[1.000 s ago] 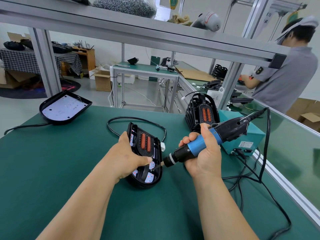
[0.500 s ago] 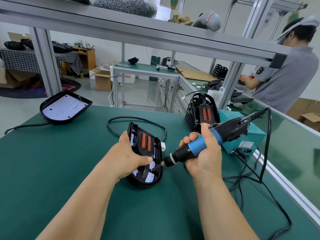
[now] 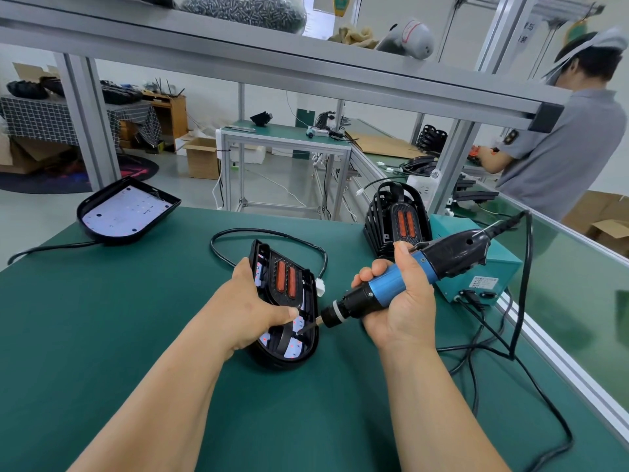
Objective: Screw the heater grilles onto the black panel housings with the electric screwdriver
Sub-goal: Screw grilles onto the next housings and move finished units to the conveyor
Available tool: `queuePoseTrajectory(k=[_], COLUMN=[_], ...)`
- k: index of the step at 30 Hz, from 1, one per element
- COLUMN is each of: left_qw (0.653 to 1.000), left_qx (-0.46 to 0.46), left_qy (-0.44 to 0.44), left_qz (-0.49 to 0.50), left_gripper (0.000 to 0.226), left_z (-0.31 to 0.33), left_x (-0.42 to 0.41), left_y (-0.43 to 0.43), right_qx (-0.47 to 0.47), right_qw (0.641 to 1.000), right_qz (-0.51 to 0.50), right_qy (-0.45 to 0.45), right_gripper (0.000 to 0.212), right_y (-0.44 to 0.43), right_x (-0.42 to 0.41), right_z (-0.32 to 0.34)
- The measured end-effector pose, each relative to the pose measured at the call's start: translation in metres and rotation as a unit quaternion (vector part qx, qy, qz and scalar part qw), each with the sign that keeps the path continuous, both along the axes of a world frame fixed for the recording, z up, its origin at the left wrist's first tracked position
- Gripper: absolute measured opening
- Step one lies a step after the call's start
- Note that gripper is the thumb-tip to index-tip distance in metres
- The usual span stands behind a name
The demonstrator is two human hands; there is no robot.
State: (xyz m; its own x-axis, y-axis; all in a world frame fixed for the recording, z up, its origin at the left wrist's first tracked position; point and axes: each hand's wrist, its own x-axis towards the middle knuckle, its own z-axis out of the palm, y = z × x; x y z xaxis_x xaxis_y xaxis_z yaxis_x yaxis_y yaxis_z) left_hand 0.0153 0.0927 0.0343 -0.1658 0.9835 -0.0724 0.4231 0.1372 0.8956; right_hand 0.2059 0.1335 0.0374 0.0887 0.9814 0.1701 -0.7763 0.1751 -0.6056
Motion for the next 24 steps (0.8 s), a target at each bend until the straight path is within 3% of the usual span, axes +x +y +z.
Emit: queuePoseTrajectory(k=[24], left_qw=[1.000], left_qx=[-0.002], left_qy=[0.005], left_qz=[0.004], left_gripper=[0.058], left_z=[0.0013], left_x=[0.0022], left_y=[-0.0005], right_qx=[0.015], right_qw=[1.000], right_qz=[-0.002], right_qy=[-0.017], right_gripper=[0.019], right_y=[-0.0005], right_x=[-0.0025], right_z=[0.0029])
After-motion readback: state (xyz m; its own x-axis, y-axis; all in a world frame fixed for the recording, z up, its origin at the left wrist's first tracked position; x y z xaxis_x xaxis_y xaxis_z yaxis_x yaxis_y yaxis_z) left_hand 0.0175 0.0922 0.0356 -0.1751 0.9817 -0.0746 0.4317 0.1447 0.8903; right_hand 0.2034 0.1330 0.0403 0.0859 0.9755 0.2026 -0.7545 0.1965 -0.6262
